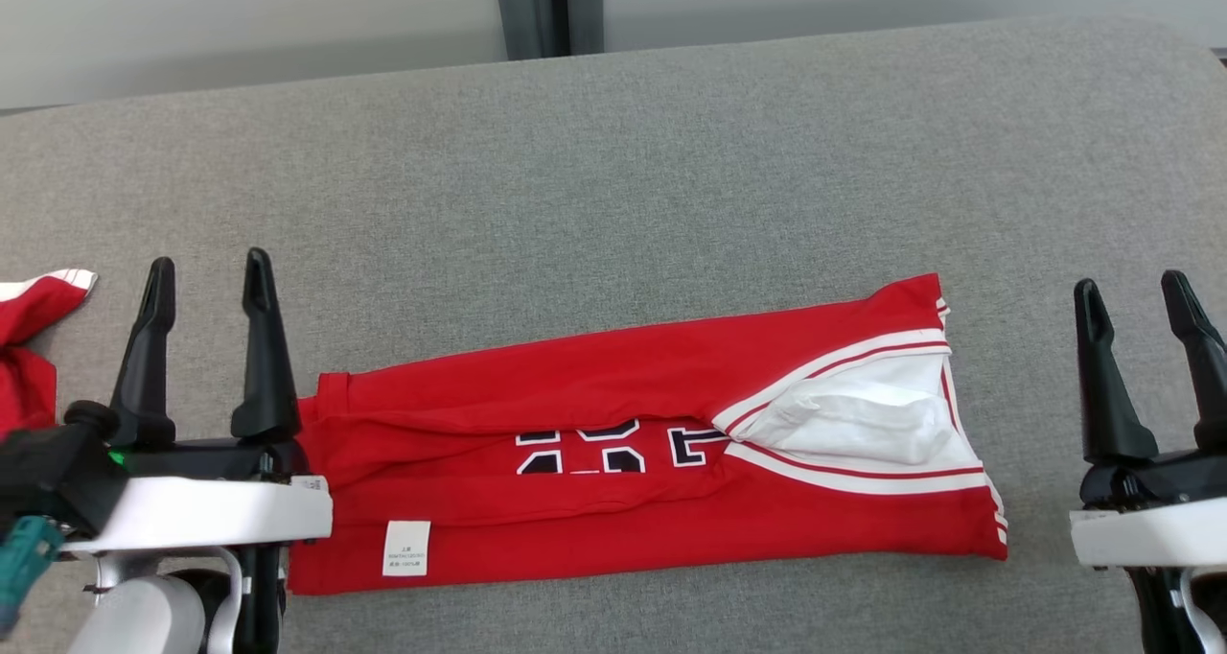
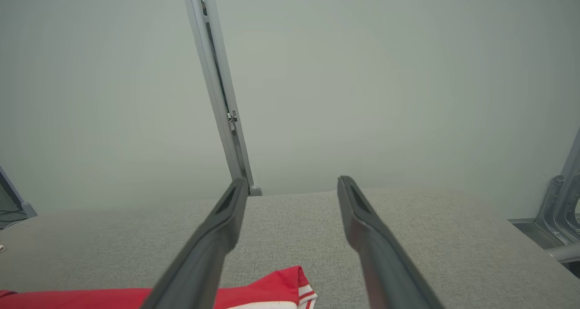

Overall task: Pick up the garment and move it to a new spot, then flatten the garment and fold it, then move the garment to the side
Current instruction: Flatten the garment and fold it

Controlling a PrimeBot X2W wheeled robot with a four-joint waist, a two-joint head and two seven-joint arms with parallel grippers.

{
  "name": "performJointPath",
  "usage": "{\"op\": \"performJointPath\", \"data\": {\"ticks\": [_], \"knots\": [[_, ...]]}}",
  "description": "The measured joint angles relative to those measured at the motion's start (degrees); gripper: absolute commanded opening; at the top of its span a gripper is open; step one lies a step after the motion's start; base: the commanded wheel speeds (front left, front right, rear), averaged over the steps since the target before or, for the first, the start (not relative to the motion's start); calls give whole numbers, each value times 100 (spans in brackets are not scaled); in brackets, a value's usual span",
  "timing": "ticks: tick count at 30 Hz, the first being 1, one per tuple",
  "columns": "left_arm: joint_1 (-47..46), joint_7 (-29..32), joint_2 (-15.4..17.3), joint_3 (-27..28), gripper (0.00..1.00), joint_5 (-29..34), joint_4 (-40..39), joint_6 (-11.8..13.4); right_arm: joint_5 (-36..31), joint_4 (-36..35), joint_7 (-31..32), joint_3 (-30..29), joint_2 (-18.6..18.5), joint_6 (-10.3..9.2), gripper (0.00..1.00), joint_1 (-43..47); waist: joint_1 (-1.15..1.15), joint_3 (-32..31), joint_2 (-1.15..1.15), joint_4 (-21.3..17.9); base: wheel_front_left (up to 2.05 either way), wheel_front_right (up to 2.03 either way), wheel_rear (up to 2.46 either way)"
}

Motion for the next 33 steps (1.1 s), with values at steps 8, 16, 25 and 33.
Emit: {"op": "performJointPath", "data": {"ticks": [8, 16, 25, 33], "knots": [[231, -105, 33, -371, 100, 575, 482, 233, -579, 690, -10, 99, 109, 0, 100, -327, 0, -185, 0, 54, 0, 0, 0], [416, -118, 16, -500, 100, 520, 912, 172, -746, 1252, -12, 122, 131, 0, 100, -324, 0, -351, 0, 114, 0, 0, 0], [394, -111, 14, -509, 100, 457, 1060, 108, -757, 1388, 19, 199, 171, 0, 100, -336, 0, -390, 0, 101, 0, 0, 0], [264, -188, 20, -515, 100, 456, 1139, 37, -701, 1622, 109, 299, 104, 0, 100, -437, 0, -360, 0, 152, 0, 0, 0]]}}
